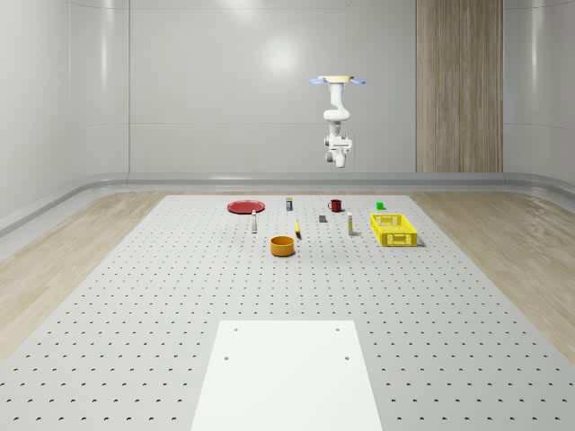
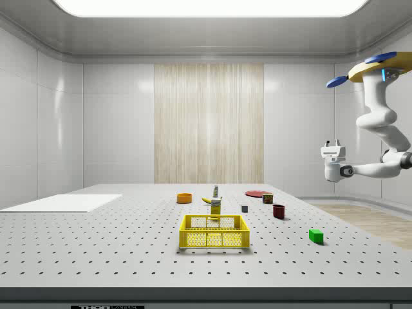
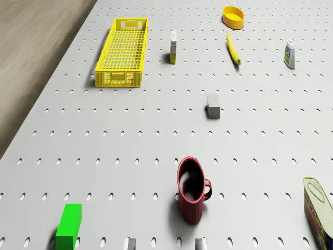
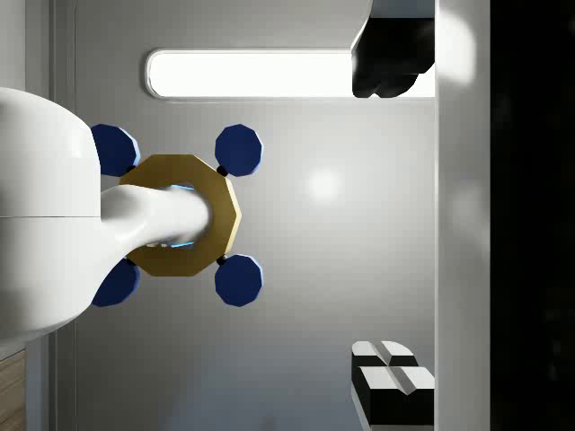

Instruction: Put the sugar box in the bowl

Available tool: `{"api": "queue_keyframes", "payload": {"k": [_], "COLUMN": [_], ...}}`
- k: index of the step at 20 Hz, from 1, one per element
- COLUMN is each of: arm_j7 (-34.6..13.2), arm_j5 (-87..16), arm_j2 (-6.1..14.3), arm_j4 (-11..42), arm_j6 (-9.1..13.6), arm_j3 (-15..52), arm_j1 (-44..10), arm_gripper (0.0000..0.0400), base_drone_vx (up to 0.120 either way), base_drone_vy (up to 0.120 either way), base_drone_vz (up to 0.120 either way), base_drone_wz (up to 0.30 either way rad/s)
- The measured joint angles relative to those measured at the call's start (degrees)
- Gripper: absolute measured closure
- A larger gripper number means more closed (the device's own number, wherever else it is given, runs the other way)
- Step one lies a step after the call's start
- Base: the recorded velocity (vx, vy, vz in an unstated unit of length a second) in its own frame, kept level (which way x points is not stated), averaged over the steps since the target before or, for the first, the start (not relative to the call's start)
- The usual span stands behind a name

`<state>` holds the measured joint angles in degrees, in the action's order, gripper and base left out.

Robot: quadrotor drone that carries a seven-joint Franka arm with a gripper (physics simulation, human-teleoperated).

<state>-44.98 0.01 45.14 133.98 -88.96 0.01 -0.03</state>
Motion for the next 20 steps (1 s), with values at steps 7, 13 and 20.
{"api": "queue_keyframes", "payload": {"k": [7, 13, 20], "arm_j7": [0.10, 0.13, 0.16], "arm_j5": [0.07, 0.10, 0.13], "arm_j2": [-1.86, -3.96, -4.83], "arm_j4": [-8.55, -14.19, -16.57], "arm_j6": [6.37, 9.64, 10.85], "arm_j3": [0.09, 0.15, 0.20], "arm_j1": [-0.18, -0.27, -0.34], "arm_gripper": [0.0000, 0.0000, 0.0000], "base_drone_vx": [0.000, 0.000, 0.046], "base_drone_vy": [0.000, 0.000, 0.029], "base_drone_vz": [0.000, 0.000, 0.000], "base_drone_wz": [0.000, 0.000, 0.000]}}
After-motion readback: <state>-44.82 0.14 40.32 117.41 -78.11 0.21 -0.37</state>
